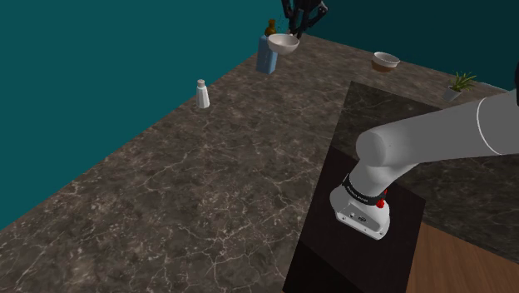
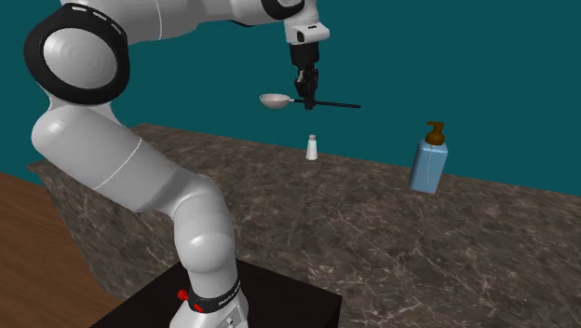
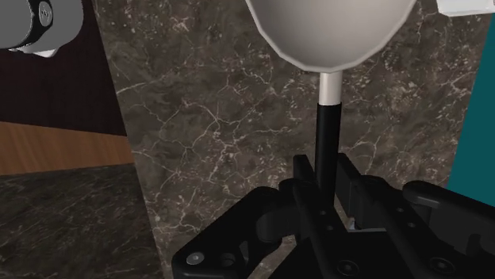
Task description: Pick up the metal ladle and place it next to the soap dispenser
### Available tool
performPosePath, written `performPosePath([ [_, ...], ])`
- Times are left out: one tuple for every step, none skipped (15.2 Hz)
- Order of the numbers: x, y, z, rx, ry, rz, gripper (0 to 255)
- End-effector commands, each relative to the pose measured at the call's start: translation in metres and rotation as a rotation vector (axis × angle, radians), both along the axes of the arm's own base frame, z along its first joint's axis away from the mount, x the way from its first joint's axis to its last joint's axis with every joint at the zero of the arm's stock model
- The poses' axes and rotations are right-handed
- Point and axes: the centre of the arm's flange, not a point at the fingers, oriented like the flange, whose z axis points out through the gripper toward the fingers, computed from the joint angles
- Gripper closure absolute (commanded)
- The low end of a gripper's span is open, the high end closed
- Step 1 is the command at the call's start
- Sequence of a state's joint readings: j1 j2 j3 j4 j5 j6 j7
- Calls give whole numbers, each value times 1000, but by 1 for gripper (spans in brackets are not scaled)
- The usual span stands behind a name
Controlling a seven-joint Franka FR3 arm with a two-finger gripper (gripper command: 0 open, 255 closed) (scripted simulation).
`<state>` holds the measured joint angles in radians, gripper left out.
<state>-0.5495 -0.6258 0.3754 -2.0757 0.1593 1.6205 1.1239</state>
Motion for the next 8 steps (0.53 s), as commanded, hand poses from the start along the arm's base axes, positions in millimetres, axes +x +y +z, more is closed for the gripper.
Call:
performPosePath([
  [10, -24, 1, 0, 0, 1, 255],
  [15, -36, 1, 0, 0, 1, 255],
  [20, -48, 1, 0, 0, 1, 255],
  [25, -61, 1, 0, 0, 1, 255],
  [30, -73, 1, 0, 0, 1, 255],
  [35, -85, 1, 0, 0, 1, 255],
  [40, -97, 1, 0, 0, 1, 255],
  [45, -110, 1, 0, 0, 1, 255],
])
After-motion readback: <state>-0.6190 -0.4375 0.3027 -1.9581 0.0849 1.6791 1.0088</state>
